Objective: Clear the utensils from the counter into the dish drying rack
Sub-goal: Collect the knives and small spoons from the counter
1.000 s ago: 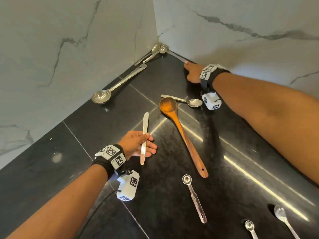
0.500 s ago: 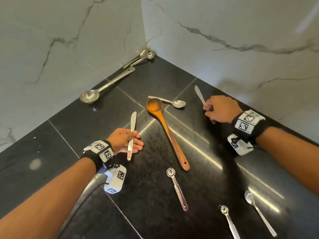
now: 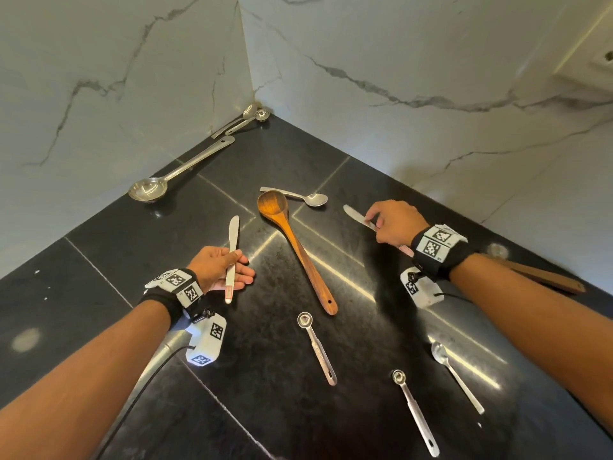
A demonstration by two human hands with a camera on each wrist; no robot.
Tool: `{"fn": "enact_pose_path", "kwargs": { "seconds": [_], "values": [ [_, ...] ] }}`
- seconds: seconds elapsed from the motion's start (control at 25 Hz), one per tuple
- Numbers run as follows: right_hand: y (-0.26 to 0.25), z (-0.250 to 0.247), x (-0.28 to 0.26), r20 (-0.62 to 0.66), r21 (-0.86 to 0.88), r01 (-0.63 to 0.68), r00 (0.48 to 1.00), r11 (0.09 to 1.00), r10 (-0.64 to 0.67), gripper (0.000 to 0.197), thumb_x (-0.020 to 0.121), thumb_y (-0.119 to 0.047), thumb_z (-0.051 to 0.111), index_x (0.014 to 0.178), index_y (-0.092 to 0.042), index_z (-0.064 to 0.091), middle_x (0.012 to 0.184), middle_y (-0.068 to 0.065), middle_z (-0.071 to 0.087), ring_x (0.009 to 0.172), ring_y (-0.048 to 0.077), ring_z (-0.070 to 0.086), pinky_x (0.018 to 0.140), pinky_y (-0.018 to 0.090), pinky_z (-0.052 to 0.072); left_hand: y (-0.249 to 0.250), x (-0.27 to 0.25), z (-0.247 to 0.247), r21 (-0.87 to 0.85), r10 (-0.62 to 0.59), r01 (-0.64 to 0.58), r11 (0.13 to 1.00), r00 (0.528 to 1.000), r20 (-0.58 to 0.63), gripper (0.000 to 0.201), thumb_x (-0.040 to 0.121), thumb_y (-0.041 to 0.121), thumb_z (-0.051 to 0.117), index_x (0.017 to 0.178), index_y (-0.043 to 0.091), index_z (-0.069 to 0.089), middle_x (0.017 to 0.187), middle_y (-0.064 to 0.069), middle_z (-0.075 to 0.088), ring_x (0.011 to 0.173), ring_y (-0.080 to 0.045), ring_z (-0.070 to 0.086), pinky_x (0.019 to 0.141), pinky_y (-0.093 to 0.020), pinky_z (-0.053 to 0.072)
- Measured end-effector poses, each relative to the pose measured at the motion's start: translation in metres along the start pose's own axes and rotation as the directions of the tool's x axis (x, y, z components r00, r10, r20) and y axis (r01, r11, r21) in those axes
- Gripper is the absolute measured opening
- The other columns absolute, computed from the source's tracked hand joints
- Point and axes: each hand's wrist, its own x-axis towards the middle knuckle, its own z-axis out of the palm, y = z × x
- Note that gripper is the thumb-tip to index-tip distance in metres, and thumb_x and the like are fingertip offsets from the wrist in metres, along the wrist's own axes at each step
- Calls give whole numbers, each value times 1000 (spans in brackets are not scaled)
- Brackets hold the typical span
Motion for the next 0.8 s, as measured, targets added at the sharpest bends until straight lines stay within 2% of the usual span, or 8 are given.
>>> {"fn": "enact_pose_path", "kwargs": {
  "seconds": [0.08, 0.2, 0.28, 0.48, 0.64, 0.8],
  "values": [
    [6, 3, -11, 7, -21, -45, 999, 999, 45, 44, 73, -19, 78, 112, -30, 63, 104, 1, 68, 92, 23, 65, 81, 38, 56, -1, 2, -1, 12, 0, 0, 1000, 1000, 7, 28, 100, 20, 49, 98, -4, 63, 78, -21, 73, 61, -25, 73, 52, -30, 60],
    [14, 2, -27, -12, -97, -120, 993, 988, 120, 34, 79, -19, 74, 111, -24, 63, 105, 3, 67, 93, 24, 63, 78, 35, 54, -2, 4, -4, 24, 4, -4, 1000, 1000, 19, 27, 100, 20, 49, 97, -3, 64, 86, -25, 71, 63, -26, 73, 52, -31, 59],
    [16, -2, -32, 3, -114, -119, 993, 986, 120, 30, 81, -18, 73, 110, -24, 65, 104, 3, 68, 93, 24, 63, 76, 34, 52, -3, 5, -6, 28, 4, -5, 1000, 1000, 26, 27, 99, 21, 50, 96, -2, 64, 89, -26, 71, 65, -27, 73, 52, -31, 59],
    [12, -8, -31, 39, -155, -141, 988, 978, 149, 32, 72, -30, 80, 95, -28, 58, 90, -2, 63, 81, 18, 61, 69, 32, 51, -5, 5, -3, 25, 23, -24, 999, 999, 23, 27, 100, 21, 49, 93, -1, 64, 87, -26, 71, 61, -25, 73, 50, -30, 59],
    [5, -9, -31, 59, -209, -123, 989, 970, 138, 29, 69, -30, 78, 92, -23, 61, 85, 1, 65, 77, 19, 62, 70, 33, 55, -6, 3, -2, 7, 33, -33, 999, 999, 10, 27, 100, 20, 49, 96, -3, 63, 75, -20, 73, 60, -25, 73, 50, -30, 59],
    [4, -8, -31, 101, -200, -93, 988, 975, 115, 21, 66, -25, 77, 84, -22, 66, 80, 1, 69, 74, 19, 65, 70, 33, 59, -6, 1, -2, 13, 31, -31, 999, 1000, 5, 28, 100, 21, 49, 99, -3, 64, 78, -20, 73, 63, -26, 73, 52, -30, 59]
  ]
}}
